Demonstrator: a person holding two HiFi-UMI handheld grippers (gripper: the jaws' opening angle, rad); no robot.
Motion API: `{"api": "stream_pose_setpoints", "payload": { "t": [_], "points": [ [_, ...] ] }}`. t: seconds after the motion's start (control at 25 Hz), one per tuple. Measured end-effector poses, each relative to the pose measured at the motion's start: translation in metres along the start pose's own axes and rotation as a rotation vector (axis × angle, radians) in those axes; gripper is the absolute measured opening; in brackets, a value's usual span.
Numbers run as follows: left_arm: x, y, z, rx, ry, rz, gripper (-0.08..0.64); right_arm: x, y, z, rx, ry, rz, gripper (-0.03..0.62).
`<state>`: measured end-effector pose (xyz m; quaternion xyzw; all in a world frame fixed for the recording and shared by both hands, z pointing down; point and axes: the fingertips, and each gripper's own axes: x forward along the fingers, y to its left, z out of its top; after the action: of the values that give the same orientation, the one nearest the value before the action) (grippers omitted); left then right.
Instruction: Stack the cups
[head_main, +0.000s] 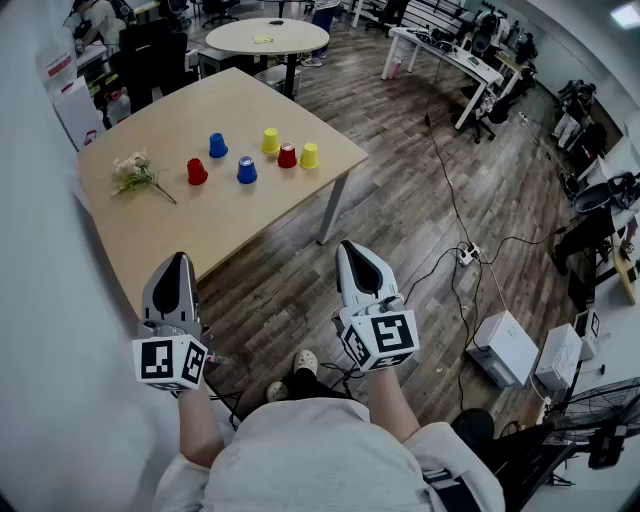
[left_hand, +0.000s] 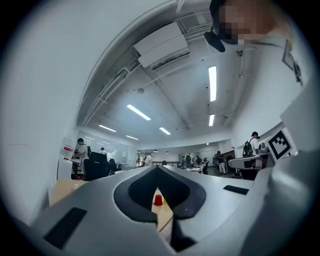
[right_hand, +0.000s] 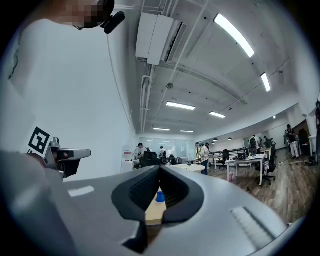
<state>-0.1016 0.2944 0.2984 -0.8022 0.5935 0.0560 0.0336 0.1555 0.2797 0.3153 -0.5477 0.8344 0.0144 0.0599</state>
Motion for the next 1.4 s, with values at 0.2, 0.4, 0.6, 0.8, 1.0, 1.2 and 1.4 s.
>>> {"api": "stream_pose_setpoints", "payload": {
  "t": [0.2, 0.4, 0.6, 0.8, 1.0, 1.2, 1.4],
  "points": [
    [0.010, -0.002, -0.006, -0.007, -0.004, 0.000, 0.008, 0.005, -0.006, -0.003, 0.000, 0.003, 0.000, 0.012],
    [0.028, -0.005, -0.008, -0.007, -0.010, -0.017, 0.008, 0.016, -0.017, -0.002, 0.001, -0.021, -0.009, 0.012],
    [0.050, -0.009, -0.011, -0.004, -0.011, -0.030, 0.008, 0.032, -0.032, -0.002, 0.015, -0.032, -0.004, 0.012],
    [0.075, -0.006, -0.013, -0.005, -0.003, -0.024, 0.008, 0.056, -0.049, -0.002, 0.028, -0.046, -0.009, 0.012],
    [0.102, -0.004, -0.014, 0.001, -0.012, -0.010, 0.008, 0.083, -0.068, -0.002, 0.041, -0.056, 0.001, 0.012],
    [0.127, -0.006, -0.018, 0.004, -0.017, 0.006, 0.008, 0.103, -0.085, -0.012, 0.041, -0.036, 0.030, 0.012],
    [0.144, -0.013, -0.021, 0.024, -0.015, 0.005, 0.008, 0.118, -0.099, -0.018, 0.048, -0.028, 0.054, 0.012]
  ]
}}
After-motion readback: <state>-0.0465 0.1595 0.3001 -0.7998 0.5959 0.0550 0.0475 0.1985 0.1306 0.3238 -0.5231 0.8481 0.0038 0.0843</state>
